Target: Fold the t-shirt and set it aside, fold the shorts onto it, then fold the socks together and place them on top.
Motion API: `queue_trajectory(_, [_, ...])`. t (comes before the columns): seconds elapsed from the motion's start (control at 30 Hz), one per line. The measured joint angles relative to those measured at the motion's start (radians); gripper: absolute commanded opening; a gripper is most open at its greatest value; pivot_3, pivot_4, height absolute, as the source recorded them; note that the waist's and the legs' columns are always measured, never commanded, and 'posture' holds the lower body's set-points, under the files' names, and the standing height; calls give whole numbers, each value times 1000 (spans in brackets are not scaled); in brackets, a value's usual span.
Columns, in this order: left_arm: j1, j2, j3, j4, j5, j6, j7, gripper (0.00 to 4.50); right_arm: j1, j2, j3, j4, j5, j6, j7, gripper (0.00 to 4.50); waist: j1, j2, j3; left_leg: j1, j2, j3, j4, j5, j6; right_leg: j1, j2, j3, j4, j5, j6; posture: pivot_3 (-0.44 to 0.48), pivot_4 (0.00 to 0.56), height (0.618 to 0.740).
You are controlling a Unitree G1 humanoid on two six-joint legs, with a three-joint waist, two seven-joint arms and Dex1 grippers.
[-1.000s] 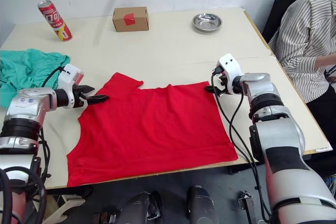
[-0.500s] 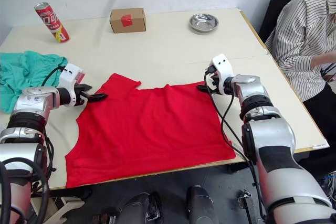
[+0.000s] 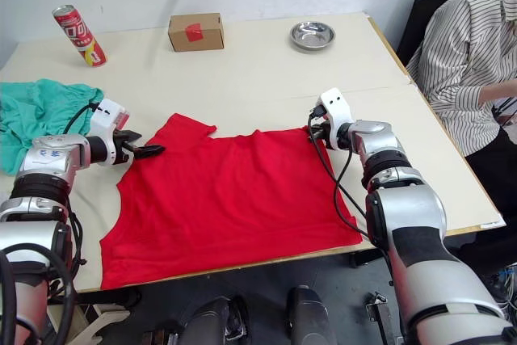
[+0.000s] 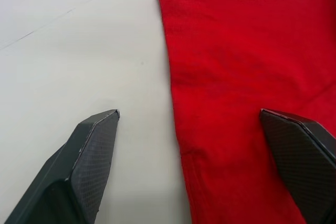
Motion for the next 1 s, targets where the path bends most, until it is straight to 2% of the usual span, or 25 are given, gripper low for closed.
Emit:
queue_trajectory(0.13, [28,-1,32,-8,-13,-25,-11,2741,5,-2,0,0,-7,-28,10,0,0,0,0,0,0,0,0,0,0,0,0,0,0,0,0,0,150,740])
queue_trajectory(0.3, [60,-21,110,-9,-70,-43,-13,1080,17,-14,-8,-4,-1,-93,101,0,1,0,0,-1,0,0,0,0,0,0,0,0,0,0,0,0,150,740])
queue_trajectory(0.43, [86,-24,140,-27,-94,-50,-23,40,40,-34,-39,-16,19,-130,161,0,1,0,0,-1,0,0,0,0,0,0,0,0,0,0,0,0,150,740])
queue_trajectory(0.77, [135,-22,184,-127,-148,-47,-63,40,72,-50,-85,-32,53,-170,210,0,0,0,0,-1,0,0,0,0,0,0,0,0,0,0,0,0,150,740])
queue_trajectory(1.0, [249,33,198,-313,-175,-51,-144,40,88,-80,-114,-64,82,-214,276,0,0,0,0,-1,0,-1,0,0,0,0,0,0,0,0,0,0,150,740])
